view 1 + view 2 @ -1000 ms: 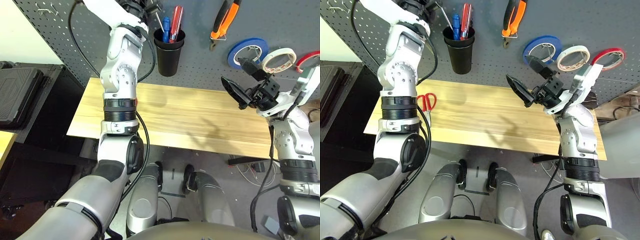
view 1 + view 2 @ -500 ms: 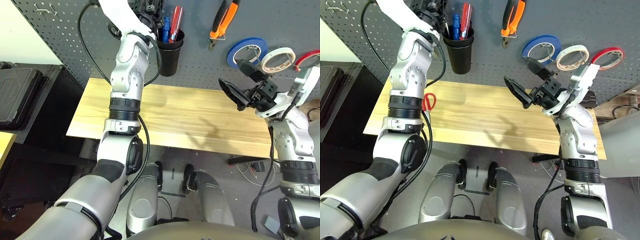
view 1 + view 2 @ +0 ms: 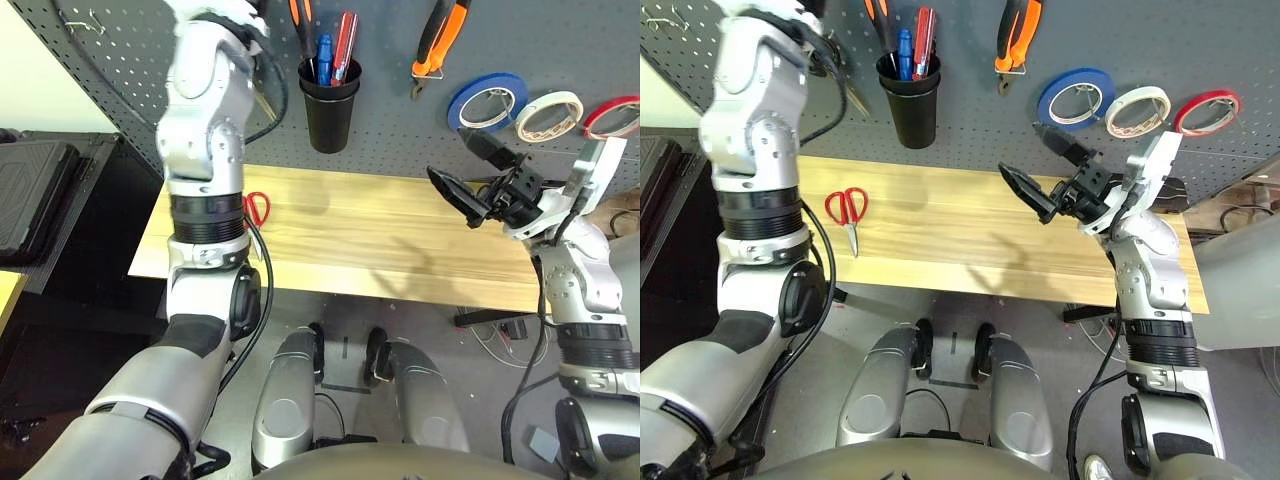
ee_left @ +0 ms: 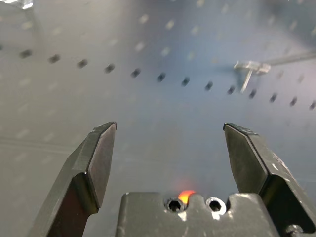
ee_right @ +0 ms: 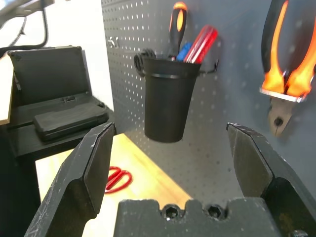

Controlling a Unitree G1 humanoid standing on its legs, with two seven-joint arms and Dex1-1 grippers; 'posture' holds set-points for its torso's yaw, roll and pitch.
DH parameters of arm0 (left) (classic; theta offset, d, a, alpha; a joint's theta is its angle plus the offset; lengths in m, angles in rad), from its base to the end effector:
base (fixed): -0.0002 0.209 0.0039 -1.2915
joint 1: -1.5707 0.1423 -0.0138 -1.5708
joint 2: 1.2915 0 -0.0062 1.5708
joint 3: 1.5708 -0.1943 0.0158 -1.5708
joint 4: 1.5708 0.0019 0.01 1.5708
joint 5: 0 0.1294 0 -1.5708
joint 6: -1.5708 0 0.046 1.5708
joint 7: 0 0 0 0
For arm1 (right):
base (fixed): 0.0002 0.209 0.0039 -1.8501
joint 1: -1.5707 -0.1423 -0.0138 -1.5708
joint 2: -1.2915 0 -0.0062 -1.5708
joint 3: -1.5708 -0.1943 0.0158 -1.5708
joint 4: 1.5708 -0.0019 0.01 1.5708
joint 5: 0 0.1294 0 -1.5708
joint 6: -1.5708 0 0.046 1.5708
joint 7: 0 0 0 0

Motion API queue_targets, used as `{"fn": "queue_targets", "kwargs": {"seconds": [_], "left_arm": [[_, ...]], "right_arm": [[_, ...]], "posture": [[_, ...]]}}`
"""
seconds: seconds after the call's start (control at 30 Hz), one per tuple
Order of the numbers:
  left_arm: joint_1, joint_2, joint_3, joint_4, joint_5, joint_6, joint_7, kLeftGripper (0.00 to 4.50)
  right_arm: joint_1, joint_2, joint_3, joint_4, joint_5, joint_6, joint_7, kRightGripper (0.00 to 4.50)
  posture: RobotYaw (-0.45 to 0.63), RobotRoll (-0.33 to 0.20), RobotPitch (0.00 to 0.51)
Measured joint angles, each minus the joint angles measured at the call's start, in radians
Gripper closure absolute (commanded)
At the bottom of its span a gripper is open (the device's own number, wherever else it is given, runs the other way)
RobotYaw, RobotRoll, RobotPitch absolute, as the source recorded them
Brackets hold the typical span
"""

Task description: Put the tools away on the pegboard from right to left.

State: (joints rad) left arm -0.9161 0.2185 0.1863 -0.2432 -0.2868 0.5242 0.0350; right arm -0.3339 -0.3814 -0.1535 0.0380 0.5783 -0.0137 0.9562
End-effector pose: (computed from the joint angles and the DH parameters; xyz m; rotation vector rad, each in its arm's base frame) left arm 0.2757 0.1540 0.2792 -0.0931 -0.6258 -0.1505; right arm 0.2535 -0.2334 0.1245 0.0341 -0.4383 0.9111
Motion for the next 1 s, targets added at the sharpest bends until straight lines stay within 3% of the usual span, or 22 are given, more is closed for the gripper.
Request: {"fn": "queue_targets", "kwargs": {"seconds": [0.2, 0.5, 0.7, 1.0], "left_arm": [[0.242, 0.029, -0.001, -0.182, 0.011, 0.147, 0.017, 0.06], [0.487, 0.015, -0.048, -0.252, 0.073, 0.154, 0.025, 0.06], [0.645, 0.029, -0.123, -0.146, 0.199, 0.083, 0.034, 0.06], [0.678, -0.022, -0.139, 0.072, 0.289, 0.034, 0.086, 0.06]], "right_arm": [[0.017, -0.031, 0.081, -0.036, -0.037, 0.121, -0.015, 0.0], [0.018, -0.049, 0.231, -0.109, -0.142, 0.381, -0.128, 0.0], [0.012, -0.064, 0.329, -0.113, -0.221, 0.441, -0.131, 0.0], [-0.006, -0.057, 0.413, -0.062, -0.323, 0.444, -0.132, 0.0]], "posture": [[0.24, 0.0, 0.234], [0.26, 0.0, 0.256], [0.26, 0.0, 0.276], [0.25, 0.0, 0.317]]}}
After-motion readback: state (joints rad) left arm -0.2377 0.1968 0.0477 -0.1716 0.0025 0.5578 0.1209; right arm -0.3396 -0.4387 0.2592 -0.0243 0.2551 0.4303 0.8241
